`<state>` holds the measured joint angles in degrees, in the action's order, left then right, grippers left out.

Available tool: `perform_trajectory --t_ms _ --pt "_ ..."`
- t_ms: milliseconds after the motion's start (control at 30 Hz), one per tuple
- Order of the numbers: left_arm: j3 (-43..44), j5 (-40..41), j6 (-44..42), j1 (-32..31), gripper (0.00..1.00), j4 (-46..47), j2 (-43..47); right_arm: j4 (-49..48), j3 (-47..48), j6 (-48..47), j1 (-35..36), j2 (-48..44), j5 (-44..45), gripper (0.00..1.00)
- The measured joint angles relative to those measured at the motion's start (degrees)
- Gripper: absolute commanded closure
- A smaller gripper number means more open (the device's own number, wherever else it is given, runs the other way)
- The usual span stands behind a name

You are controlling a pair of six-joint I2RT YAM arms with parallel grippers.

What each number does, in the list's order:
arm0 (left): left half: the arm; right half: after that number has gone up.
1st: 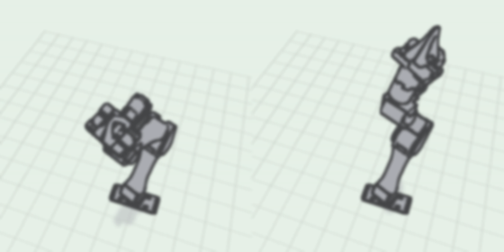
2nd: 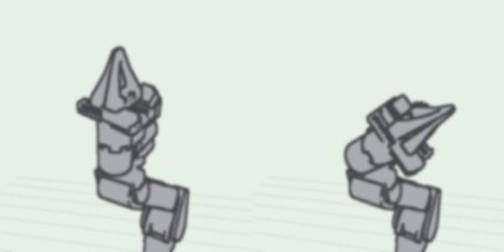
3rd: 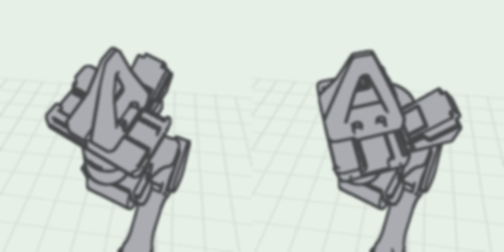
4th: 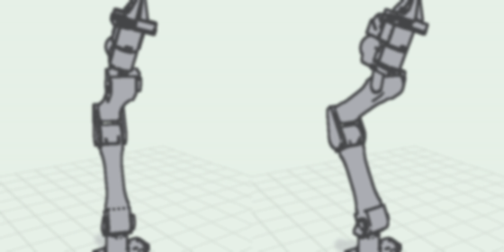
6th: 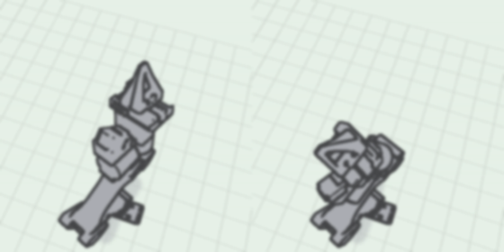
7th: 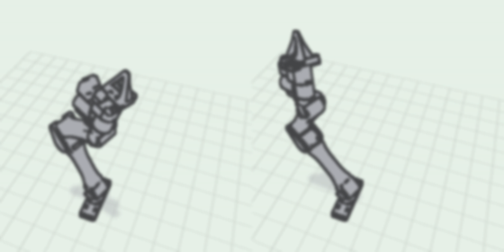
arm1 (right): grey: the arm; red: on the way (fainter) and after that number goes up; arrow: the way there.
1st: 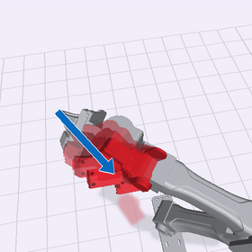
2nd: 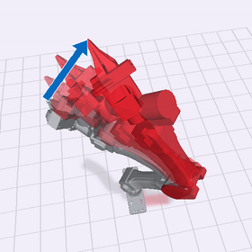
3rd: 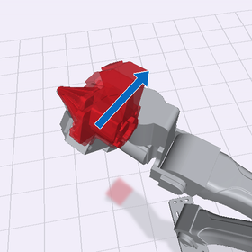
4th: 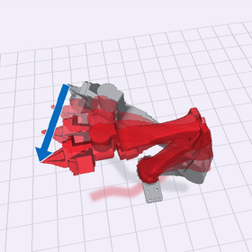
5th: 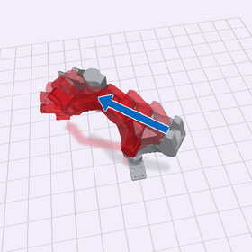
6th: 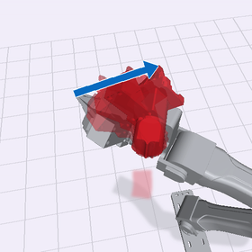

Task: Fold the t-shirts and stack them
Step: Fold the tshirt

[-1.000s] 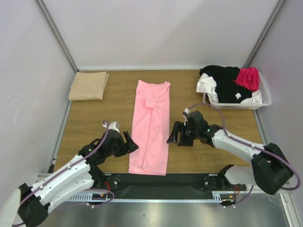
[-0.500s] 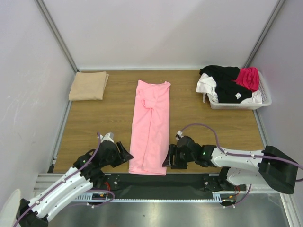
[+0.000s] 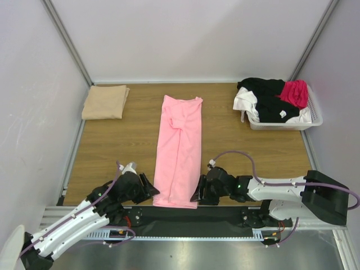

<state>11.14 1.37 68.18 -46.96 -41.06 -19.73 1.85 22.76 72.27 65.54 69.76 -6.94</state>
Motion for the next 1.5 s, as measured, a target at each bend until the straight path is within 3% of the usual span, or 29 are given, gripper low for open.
perform_trajectory --t_ms 400,533,733,800,833,867,1167,1500 --pt "-0.39 0.87 2.14 -2.34 0.48 -0.02 -0.15 -3.23 -0.72 2.03 1.27 1.57 0.02 0.52" --pt "-0.44 1.51 2.54 -2.75 0.55 -0.39 -0.15 -3.63 -1.03 2.34 1.38 1.81 0.07 0.59" --pt "-1.27 1.88 3.08 -2.82 0.80 -0.96 -0.17 -3.65 -1.40 2.45 1.38 2.43 0.17 0.80" --pt "-1.60 1.81 3.30 -2.91 0.89 -0.39 -0.33 -3.61 -1.42 2.34 1.42 2.78 0.26 0.94" --pt "-1.77 1.79 3.34 -2.93 0.99 -0.20 -0.66 -3.58 -1.44 2.40 1.42 2.91 0.28 0.97" --pt "-1.77 1.79 3.41 -2.95 1.00 0.07 -0.98 -3.56 -1.44 2.49 1.42 2.99 0.31 1.00" --pt "-1.03 2.14 2.45 -3.17 1.00 0.66 -2.84 -2.89 -1.38 1.55 0.87 2.80 0.20 1.00" --pt "5.81 6.91 -0.76 -3.17 1.00 0.20 -9.75 2.38 2.86 -3.21 -6.64 -2.19 -1.09 1.00"
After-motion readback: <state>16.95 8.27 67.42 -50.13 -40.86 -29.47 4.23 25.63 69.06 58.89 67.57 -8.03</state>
